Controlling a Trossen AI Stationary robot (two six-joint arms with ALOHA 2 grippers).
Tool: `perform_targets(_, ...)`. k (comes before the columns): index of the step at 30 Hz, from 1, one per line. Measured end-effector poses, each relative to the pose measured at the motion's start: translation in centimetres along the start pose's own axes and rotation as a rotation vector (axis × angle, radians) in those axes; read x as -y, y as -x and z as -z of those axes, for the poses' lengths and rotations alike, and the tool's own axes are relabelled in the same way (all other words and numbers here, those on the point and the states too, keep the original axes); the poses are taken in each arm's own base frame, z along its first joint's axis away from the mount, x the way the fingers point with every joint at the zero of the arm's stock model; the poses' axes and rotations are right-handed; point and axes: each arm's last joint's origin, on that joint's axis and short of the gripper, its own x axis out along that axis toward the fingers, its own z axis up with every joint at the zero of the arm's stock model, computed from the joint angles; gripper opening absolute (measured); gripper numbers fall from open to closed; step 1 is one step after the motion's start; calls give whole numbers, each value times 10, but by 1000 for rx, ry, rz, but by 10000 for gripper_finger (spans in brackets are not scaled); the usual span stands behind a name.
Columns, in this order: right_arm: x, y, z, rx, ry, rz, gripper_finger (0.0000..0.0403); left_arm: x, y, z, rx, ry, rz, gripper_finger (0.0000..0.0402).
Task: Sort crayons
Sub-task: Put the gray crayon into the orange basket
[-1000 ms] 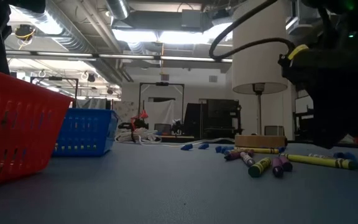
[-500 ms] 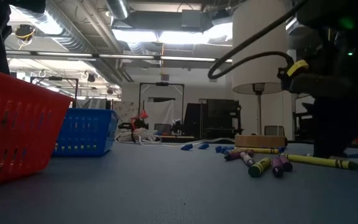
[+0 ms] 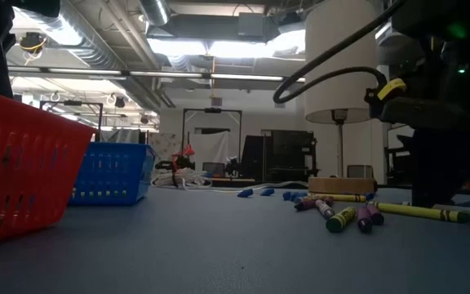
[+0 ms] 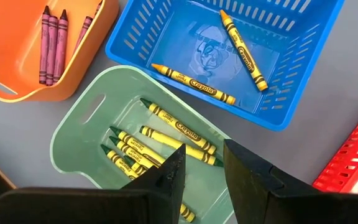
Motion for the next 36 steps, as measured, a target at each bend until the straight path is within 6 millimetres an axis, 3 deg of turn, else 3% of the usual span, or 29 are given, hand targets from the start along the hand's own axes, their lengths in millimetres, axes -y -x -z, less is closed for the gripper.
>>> perform_targets(9, 0, -1, 0, 0, 2, 3, 123, 0, 0, 0, 0, 1, 2, 92)
perform_targets(20, 0, -1, 0, 21, 6, 6, 27, 1, 0, 0, 1, 3, 6, 92)
perform_targets(25, -2, 1, -1, 23, 33, -6, 11, 1, 0, 0, 1, 3, 7, 92)
perform_targets(29, -12, 7, -6, 28, 69, -40, 19, 1, 0, 0, 1, 3, 7, 92)
perform_targets(36, -48, 42, -23, 97, 154, -204, 19, 1, 0, 0, 10, 4, 8, 92)
